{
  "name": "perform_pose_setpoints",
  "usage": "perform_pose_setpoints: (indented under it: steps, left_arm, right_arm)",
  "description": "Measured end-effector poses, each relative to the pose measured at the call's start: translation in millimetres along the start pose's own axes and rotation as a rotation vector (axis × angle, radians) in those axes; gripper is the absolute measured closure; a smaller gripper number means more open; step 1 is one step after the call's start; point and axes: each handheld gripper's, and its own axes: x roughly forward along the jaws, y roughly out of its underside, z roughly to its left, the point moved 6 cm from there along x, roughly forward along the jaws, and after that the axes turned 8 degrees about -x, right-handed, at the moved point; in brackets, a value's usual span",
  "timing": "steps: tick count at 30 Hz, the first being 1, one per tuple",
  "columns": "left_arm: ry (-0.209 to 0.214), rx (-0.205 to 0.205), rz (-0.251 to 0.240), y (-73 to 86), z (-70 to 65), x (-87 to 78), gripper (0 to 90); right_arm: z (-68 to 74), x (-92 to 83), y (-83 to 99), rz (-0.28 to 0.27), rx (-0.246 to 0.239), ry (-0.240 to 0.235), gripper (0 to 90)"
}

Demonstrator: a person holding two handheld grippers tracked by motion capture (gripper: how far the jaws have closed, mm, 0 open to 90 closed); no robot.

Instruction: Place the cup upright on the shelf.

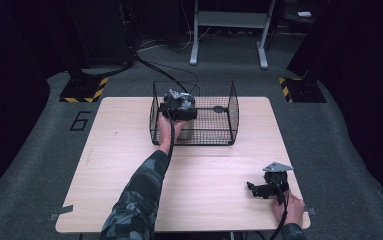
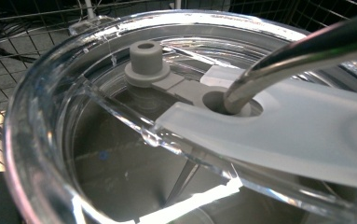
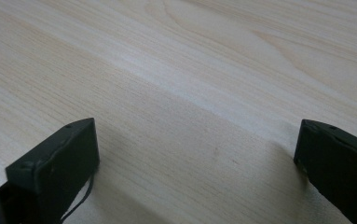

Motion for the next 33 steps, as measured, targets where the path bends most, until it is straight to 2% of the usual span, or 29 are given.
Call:
perform_pose_setpoints:
  steps: [4,12,21,33]
  left_arm:
    - [0.000,0.011,-0.005,3.7,-1.2,-2.2,3.4]
    - [-0.010,0.060,0.001,10.8,-3.0,-7.4,3.8]
    - [-0.008,0.050,-0.007,11.9,-2.1,-9.8,3.7]
    - [0.004,0.059,0.013,12.1,-0.6,-13.0,3.5]
  right_arm:
    - [0.0,0.0,0.1,0.001,-0.002,0.000,0.0]
    - [0.0,0.1,0.1,0.001,-0.002,0.001,0.0]
    - [0.0,0.1,0.1,0.001,-0.002,0.001,0.0]
    - [0.0,0.1,0.0,0.001,-0.002,0.001,0.0]
